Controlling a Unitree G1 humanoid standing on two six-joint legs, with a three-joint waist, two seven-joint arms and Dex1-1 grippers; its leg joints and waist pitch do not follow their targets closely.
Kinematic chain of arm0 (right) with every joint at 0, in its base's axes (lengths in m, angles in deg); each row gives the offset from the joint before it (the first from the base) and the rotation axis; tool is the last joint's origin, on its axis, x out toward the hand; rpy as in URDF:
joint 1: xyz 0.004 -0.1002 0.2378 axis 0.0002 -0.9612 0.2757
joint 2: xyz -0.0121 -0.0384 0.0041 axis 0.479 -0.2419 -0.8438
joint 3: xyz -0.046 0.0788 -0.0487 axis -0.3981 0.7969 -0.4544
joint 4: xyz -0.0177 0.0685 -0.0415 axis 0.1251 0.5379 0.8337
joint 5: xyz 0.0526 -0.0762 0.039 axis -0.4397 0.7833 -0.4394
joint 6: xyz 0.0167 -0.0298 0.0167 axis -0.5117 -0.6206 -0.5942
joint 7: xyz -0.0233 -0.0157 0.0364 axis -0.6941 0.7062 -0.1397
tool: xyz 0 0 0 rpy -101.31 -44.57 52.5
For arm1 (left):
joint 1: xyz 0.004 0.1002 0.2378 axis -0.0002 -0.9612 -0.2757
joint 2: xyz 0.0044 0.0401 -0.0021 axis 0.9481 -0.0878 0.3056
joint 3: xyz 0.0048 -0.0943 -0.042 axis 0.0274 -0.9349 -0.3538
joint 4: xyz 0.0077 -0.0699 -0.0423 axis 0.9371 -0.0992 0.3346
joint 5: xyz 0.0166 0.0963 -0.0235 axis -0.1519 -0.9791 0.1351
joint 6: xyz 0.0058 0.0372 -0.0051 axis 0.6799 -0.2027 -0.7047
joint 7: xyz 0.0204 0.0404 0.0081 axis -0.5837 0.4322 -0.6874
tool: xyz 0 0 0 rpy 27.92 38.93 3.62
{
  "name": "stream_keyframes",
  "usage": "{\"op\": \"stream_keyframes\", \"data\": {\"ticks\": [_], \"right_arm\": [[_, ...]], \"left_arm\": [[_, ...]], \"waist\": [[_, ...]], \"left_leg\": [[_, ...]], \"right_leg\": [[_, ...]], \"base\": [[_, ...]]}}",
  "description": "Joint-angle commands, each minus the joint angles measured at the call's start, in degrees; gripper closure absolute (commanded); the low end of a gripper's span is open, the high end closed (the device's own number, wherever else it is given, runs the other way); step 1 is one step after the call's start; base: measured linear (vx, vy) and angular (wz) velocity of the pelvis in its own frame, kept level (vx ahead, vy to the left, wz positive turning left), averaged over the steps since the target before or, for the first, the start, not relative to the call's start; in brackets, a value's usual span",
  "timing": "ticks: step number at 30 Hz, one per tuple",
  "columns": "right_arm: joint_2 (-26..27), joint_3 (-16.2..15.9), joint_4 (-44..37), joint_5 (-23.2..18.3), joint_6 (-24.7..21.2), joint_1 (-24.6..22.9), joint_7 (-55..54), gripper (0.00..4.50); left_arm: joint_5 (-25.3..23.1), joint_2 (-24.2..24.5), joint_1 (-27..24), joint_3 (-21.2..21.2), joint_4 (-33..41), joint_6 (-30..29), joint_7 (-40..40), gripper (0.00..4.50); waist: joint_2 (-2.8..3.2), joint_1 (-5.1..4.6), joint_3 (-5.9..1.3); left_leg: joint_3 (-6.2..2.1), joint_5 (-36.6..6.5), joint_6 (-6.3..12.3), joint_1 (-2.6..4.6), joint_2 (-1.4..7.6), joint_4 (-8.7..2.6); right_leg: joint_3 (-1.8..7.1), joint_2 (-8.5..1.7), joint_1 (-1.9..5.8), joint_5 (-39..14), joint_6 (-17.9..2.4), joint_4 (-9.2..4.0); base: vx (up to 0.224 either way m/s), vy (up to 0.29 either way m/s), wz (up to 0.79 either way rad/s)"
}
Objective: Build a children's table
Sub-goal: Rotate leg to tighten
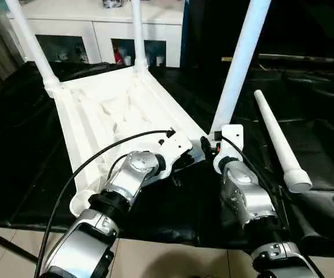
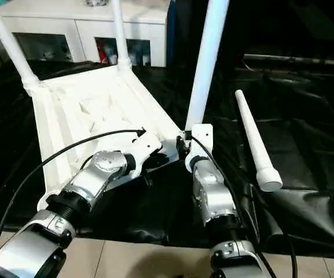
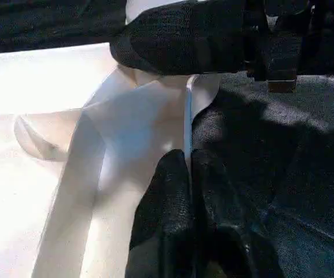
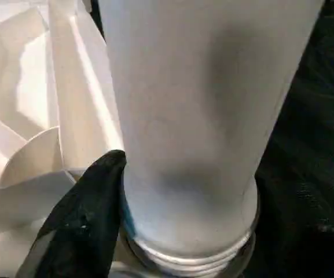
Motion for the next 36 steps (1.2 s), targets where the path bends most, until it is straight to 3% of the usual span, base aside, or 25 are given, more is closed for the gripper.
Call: {"op": "stream_keyframes", "data": {"ticks": [1,6,12,13,18,25,36], "right_arm": [[2.44,-2.15,0.19,-1.78,-1.3,-0.68,3.01,1.05],[-3.12,-3.78,-4.74,-0.72,-2.13,-1.79,8.97,0.59],[-10.06,-6.2,-12.11,-2.68,-5.14,-5.04,21.45,0.59],[-13.25,-7.68,-16.11,-5.03,-8.53,-6.67,28.08,0.59],[-20.02,-11.96,-21.33,-6.42,-10.79,-9.17,38.94,0.59],[-21.86,-13.3,-22.66,-5.64,-11.11,-10.07,41.72,0.59],[-21.15,-13.66,-23.34,-6.29,-11.72,-10.34,41.94,1.46]], "left_arm": [[0.06,-0.09,0.29,-0.29,-0.98,0.62,-1.07,4.5],[1.89,3.99,-1.35,-0.91,0.32,5.3,6.3,4.5],[5.24,9.1,-4.22,-0.87,2.88,8.41,17.94,4.5],[6.52,11.13,-5.27,-0.71,4.17,8.55,22.15,4.5],[7.7,14.03,-5.59,-1.06,3.73,10.15,27.59,4.5],[8.33,14.44,-5.44,-1.65,3.67,9.77,28.9,4.5],[8.66,14.71,-6.31,-1.1,4.75,9.31,30.32,4.5]], "waist": [[-0.08,0.24,-3.24],[-0.07,-0.2,-3.19],[-0.01,0.21,-3.17],[0.11,0.21,-3.11],[0.13,0.61,-3.06],[-0.11,0.71,-3.03],[-0.29,0.87,-3.09]], "left_leg": [[0.0,-7.67,4.88,-1.07,0.94,-4.24],[-0.1,-7.96,5.22,-1.2,0.88,-4.21],[-0.06,-6.33,6.6,-1.24,1.27,-4.22],[-0.04,-6.55,6.85,-1.17,1.29,-4.28],[0.07,-7.47,6.25,-0.99,1.47,-4.33],[0.11,-6.96,5.18,-1.04,1.34,-4.27],[0.15,-5.8,5.28,-1.04,1.46,-4.26]], "right_leg": [[3.38,-3.67,3.77,-20.32,-7.32,-3.96],[3.36,-3.54,3.83,-21.18,-6.79,-4.07],[3.72,-3.67,3.9,-18.76,-7.69,-3.56],[3.72,-3.51,3.84,-18.53,-7.88,-3.52],[3.89,-3.6,3.7,-18.9,-8.04,-3.45],[3.79,-3.66,3.65,-21.52,-6.97,-3.79],[3.9,-3.72,3.59,-20.44,-7.08,-3.49]], "base": [[0.0,0.0,0.0],[0.0,0.0,0.0],[0.0,0.0,0.0],[0.0,0.0,0.0],[0.0,0.0,0.0],[0.0,0.0,0.0],[0.0,0.0,0.0]]}}
